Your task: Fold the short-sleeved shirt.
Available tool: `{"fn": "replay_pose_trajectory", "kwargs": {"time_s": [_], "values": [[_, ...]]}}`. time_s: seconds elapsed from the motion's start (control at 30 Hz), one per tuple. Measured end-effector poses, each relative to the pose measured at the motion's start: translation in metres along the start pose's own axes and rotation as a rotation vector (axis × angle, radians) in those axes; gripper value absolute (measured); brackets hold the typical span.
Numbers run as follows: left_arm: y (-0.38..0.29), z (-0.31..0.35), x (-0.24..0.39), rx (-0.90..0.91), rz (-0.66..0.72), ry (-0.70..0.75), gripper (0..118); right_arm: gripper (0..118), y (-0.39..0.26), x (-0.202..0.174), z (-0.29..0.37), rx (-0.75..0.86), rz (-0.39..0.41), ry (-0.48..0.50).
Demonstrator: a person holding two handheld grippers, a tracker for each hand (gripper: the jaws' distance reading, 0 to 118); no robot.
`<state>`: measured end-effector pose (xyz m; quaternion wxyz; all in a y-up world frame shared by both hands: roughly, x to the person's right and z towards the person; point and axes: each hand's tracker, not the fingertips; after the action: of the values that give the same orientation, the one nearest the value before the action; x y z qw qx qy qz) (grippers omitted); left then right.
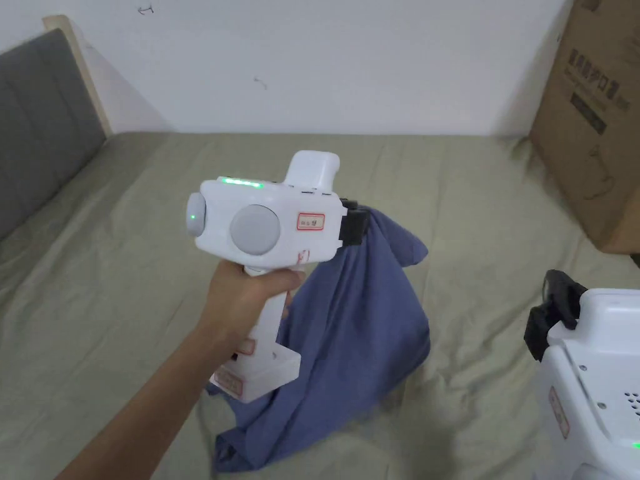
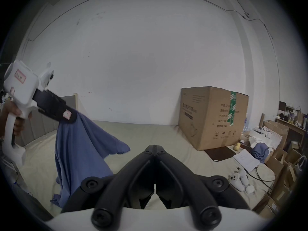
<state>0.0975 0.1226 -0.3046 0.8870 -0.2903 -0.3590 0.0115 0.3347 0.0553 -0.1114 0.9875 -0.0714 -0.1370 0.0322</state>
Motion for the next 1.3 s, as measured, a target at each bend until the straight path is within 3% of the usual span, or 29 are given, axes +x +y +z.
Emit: {"fn": "replay_pose_trajectory", "kwargs": {"time_s": [0.3, 0.57, 0.7, 0.77, 0.83, 0.87, 0.93, 1.1, 1.3], "values": [[-0.102, -0.095, 0.011, -0.244, 0.096, -0.098, 2, 0, -0.017, 0.021, -0.002, -0.048, -0.014, -0.052], [-0.186, -0.147, -0.015, -0.493, 0.052, 0.077, 3, 0, -0.030, 0.020, -0.009, -0.091, -0.009, -0.040], [-0.200, -0.152, -0.017, -0.531, 0.035, 0.114, 5, 0, -0.031, 0.018, -0.010, -0.100, -0.008, -0.038], [-0.197, -0.143, -0.015, -0.504, 0.040, 0.105, 18, 0, -0.031, 0.017, -0.009, -0.101, -0.005, -0.036], [-0.189, -0.131, -0.012, -0.463, 0.085, 0.085, 44, 0, -0.028, 0.017, -0.008, -0.096, -0.007, -0.034], [-0.183, -0.123, -0.010, -0.421, 0.104, 0.080, 65, 0, -0.027, 0.016, -0.007, -0.092, -0.008, -0.033], [-0.167, -0.102, -0.007, -0.327, 0.121, 0.067, 85, 0, -0.022, 0.015, -0.004, -0.081, -0.010, -0.033], [-0.123, -0.040, -0.006, -0.091, 0.127, 0.080, 93, 0, -0.006, 0.012, 0.005, -0.039, -0.017, -0.032], [-0.087, 0.034, -0.010, 0.197, 0.033, 0.258, 93, 0, 0.015, 0.008, 0.014, 0.016, -0.031, -0.028]]}}
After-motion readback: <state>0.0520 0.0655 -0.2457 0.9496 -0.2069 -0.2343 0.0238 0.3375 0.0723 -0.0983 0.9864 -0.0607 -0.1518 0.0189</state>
